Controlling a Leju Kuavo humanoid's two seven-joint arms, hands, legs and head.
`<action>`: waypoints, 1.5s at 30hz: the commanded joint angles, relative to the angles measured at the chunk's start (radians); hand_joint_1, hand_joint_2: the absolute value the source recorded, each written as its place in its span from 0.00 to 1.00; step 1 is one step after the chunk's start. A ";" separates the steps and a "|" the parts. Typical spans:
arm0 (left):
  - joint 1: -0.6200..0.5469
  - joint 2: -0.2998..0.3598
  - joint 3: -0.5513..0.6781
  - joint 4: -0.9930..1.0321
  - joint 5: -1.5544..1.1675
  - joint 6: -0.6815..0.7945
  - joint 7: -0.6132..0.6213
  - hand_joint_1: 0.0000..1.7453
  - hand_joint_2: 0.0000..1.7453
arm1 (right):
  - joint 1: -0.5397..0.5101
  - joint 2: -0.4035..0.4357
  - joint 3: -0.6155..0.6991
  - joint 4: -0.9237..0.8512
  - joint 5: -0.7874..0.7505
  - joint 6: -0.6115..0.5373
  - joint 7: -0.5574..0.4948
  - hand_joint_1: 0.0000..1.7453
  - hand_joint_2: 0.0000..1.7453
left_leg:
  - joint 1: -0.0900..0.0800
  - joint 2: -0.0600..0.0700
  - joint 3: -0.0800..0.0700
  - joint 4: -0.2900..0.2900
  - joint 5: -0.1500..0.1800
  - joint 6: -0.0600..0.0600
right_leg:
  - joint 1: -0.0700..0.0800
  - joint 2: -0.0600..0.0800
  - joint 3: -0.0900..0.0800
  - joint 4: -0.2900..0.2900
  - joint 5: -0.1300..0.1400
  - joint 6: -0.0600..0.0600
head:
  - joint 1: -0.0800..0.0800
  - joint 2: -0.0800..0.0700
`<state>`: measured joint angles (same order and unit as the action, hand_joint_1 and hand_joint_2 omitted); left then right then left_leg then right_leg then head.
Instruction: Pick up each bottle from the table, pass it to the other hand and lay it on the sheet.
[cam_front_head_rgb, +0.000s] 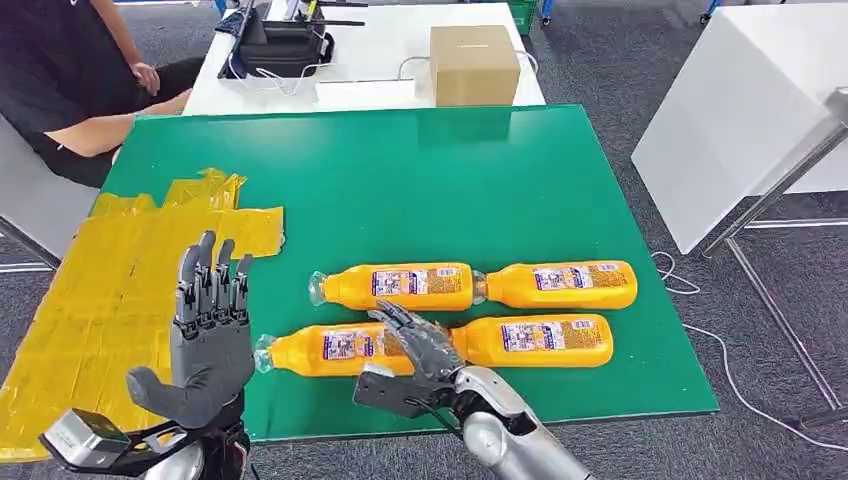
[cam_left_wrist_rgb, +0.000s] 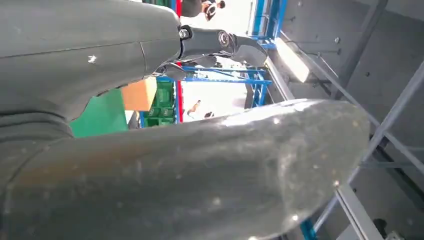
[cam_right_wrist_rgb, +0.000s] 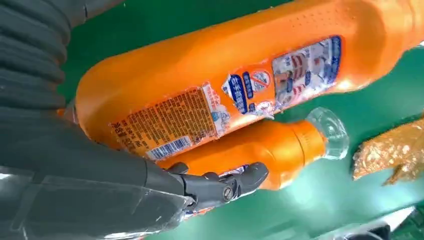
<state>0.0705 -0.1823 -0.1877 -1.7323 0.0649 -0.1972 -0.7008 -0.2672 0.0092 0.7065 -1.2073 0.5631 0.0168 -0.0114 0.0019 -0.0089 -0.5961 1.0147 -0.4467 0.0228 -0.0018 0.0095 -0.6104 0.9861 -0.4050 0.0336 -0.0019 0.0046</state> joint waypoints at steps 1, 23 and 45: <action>-0.051 0.009 0.011 0.079 0.020 0.005 0.003 0.00 0.00 | -0.113 0.005 0.127 0.174 -0.026 0.122 0.071 0.00 1.00 | 0.000 0.001 0.005 -0.002 -0.001 -0.001 | 0.000 0.000 0.005 -0.002 -0.001 0.000 | 0.000 0.000; -0.088 0.021 0.001 0.115 0.052 -0.003 0.003 0.00 0.00 | -0.217 -0.041 0.308 0.264 -0.159 0.320 0.103 1.00 1.00 | 0.001 0.002 0.018 -0.004 -0.001 -0.003 | 0.001 0.001 0.016 -0.004 -0.001 -0.001 | 0.000 0.000; -0.086 0.014 0.009 0.087 0.086 0.006 0.003 0.00 0.00 | -0.248 0.032 0.407 0.432 0.129 0.336 0.261 0.00 1.00 | 0.001 0.002 0.022 -0.003 -0.001 -0.002 | 0.001 0.001 0.021 -0.004 -0.002 0.000 | 0.000 0.000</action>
<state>0.0089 -0.1812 -0.1854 -1.6739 0.1469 -0.1858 -0.7008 -0.5399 0.0256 1.0475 -0.9392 0.6543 0.3064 0.2495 0.0024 -0.0047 -0.5753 1.0146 -0.4499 0.0218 -0.0014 0.0139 -0.5924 0.9855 -0.4075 0.0339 -0.0019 0.0046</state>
